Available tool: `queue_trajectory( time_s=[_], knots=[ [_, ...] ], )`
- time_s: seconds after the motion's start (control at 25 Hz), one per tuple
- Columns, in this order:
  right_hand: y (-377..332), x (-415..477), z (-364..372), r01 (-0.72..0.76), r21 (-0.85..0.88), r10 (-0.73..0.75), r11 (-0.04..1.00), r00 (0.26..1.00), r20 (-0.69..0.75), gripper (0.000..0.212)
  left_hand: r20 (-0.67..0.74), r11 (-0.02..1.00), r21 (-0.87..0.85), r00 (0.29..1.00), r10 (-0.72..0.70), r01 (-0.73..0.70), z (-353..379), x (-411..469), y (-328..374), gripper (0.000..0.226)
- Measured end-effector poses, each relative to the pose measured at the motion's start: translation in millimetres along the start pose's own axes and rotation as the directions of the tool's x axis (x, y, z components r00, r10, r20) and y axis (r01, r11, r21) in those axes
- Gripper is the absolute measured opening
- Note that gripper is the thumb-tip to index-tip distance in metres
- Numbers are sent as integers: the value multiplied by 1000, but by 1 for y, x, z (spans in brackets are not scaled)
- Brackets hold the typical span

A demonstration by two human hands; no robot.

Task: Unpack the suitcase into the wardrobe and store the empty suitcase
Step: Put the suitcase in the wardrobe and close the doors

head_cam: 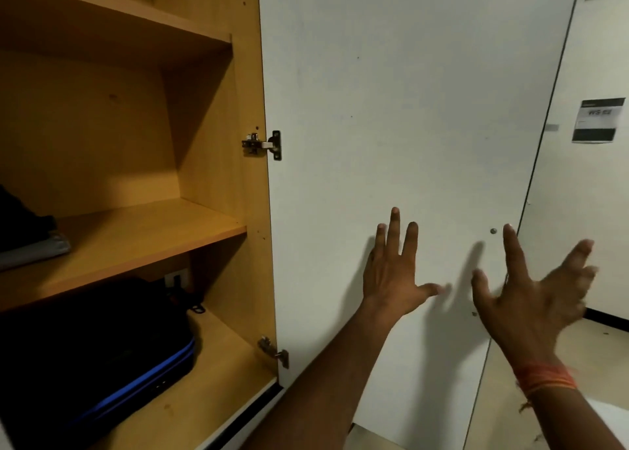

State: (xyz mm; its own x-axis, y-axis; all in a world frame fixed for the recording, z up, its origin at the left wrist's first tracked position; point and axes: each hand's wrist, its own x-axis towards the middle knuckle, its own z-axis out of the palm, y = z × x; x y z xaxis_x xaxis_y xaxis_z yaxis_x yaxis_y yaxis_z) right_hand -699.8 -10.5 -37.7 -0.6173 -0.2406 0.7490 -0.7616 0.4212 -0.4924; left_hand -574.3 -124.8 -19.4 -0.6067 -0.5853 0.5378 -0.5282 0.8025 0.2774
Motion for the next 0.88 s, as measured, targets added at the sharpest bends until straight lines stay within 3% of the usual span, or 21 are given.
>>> queue_trajectory(
  time_s=[0.12,0.24,0.4,0.48,0.68,0.88],
  knots=[
    [22,-2,14,-71,171,52,983,992,114,85,46,997,22,996,-72,71,18,11,-3,107],
    [31,8,24,-88,222,43,971,979,197,88,-18,989,111,995,-97,99,27,23,-8,103],
    [27,27,40,-27,412,-35,911,989,142,95,-72,982,164,994,-85,95,28,39,-19,109],
    [21,35,48,-80,533,5,842,990,142,98,-62,979,181,994,-87,97,31,43,-23,111],
    [29,42,60,-258,578,140,774,960,241,70,-49,986,156,997,-59,66,40,43,-29,110],
    [31,33,45,-190,612,64,767,973,222,57,-76,993,114,997,3,6,39,31,-41,106]
  ],
)
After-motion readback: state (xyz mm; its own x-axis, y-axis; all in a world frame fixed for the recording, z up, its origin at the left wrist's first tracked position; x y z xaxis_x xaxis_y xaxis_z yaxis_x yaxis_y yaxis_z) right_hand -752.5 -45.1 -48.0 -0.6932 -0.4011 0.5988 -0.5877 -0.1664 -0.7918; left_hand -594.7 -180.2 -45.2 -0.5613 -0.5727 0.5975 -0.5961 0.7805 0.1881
